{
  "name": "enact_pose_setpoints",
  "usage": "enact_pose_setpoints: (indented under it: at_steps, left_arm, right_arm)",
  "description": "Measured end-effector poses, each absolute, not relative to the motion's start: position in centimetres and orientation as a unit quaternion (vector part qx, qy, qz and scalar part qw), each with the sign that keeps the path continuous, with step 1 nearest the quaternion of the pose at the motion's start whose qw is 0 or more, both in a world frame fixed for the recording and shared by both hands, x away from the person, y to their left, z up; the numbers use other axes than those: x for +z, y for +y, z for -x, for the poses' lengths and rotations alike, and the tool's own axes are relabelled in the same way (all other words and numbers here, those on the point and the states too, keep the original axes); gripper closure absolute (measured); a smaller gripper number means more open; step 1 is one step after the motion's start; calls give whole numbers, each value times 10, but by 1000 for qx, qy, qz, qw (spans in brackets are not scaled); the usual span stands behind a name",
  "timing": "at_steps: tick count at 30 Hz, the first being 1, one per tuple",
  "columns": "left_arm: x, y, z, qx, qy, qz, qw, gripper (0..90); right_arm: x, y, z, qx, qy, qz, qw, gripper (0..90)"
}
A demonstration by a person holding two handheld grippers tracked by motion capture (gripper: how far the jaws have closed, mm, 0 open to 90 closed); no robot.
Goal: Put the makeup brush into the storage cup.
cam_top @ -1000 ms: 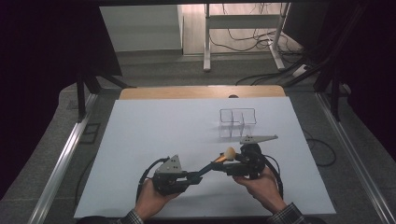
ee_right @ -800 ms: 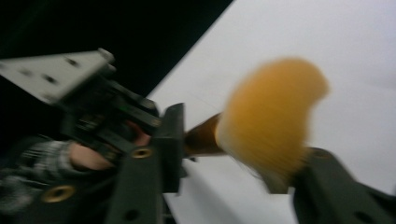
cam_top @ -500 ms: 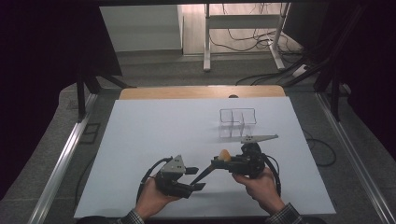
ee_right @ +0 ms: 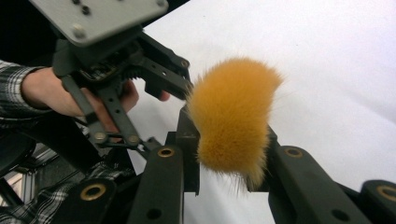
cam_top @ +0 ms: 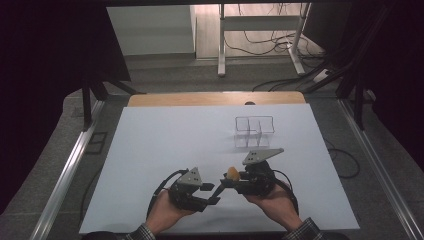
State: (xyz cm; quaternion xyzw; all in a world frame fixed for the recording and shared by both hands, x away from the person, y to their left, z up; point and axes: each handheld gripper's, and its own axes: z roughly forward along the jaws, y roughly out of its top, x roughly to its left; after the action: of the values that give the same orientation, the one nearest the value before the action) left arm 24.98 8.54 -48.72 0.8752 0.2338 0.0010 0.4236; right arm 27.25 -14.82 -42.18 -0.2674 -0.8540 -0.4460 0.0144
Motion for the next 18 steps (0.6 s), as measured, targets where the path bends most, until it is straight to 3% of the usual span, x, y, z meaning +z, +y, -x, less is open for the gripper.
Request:
enact_pose_setpoints:
  at_steps: [5, 14, 15, 18]
  left_arm:
    - [-488, 82, -250, 0, 224, -883, 413, 693]
    - [-484, 77, -247, -6, 198, -887, 416, 763]
    - [-484, 77, -247, -6, 201, -886, 417, 765]
    - [-483, 81, -250, -18, 211, -877, 430, 765]
  right_arm:
    - [-421, -147, -271, -451, -854, 259, 23, 720]
    - [-421, -147, -273, -466, -845, 261, 36, 709]
    - [-421, -148, -273, -470, -842, 262, 35, 688]
    - [-421, -149, -274, -480, -834, 271, 26, 478]
